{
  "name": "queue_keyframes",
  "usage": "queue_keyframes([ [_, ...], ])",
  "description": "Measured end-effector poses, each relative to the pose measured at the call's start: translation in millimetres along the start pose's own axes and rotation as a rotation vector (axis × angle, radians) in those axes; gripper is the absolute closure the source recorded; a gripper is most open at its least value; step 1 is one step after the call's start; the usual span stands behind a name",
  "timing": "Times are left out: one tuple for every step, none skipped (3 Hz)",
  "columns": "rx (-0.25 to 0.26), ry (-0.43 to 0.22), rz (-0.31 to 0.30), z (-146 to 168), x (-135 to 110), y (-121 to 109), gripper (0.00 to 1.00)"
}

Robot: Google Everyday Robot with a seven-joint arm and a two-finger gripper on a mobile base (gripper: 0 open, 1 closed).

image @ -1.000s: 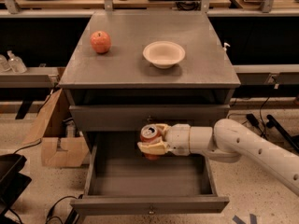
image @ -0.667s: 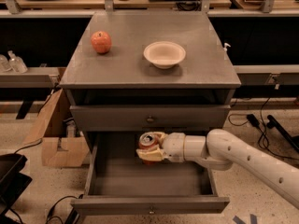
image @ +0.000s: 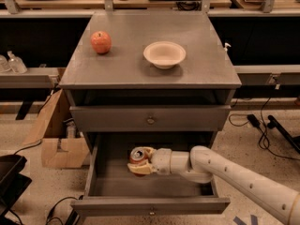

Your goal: Place coke can into middle drawer

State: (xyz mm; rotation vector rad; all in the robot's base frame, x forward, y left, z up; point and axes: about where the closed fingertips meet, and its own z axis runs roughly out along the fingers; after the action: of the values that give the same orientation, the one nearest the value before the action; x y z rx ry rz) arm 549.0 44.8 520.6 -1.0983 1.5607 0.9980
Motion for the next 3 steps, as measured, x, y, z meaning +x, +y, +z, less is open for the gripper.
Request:
queue_keyframes([
  [-0.051,-0.005,0.022,40.2,32.8,1.7,1.0],
  [-0.087,-0.026,0.041,78.2,54.9,8.7,1.0],
  [-0.111,-0.067,0.061,110.2,78.2,15.5,0.98],
])
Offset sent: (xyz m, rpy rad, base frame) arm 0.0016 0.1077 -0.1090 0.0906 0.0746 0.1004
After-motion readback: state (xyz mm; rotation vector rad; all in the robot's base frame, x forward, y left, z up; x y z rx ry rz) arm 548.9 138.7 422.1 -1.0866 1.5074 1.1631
